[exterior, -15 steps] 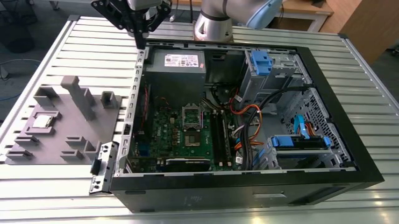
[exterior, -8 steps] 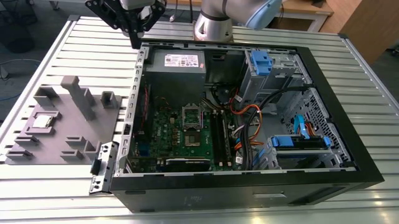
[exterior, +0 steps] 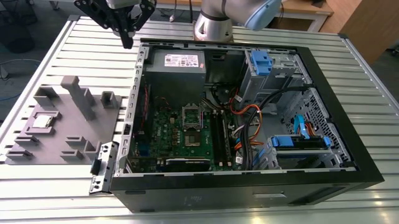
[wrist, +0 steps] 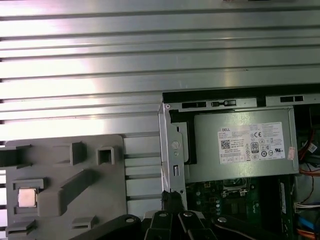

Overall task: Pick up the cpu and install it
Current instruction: 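Reach for the cpu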

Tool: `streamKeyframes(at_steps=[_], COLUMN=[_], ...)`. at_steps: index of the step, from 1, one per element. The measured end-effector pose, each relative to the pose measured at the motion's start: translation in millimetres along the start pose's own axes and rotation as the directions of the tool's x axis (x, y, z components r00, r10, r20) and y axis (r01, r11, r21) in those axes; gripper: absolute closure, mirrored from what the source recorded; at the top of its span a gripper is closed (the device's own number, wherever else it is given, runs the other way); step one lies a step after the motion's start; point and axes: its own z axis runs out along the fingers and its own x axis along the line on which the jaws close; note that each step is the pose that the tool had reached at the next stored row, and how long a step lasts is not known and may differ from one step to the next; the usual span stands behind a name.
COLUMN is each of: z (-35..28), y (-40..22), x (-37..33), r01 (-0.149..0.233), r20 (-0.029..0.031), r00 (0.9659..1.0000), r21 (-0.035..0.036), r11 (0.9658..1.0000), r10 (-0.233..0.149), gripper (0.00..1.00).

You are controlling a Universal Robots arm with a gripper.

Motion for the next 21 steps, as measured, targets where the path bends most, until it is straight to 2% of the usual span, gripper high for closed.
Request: streamKeyframes(at_steps=[21], z=[-1.8], y=[-3.7], x=[49.6], r01=[0.001], r20=[0.0183], r00=[0.9998], r21=[-0.0016], r11=[1.0], r10=[-0.001], gripper=[0.89])
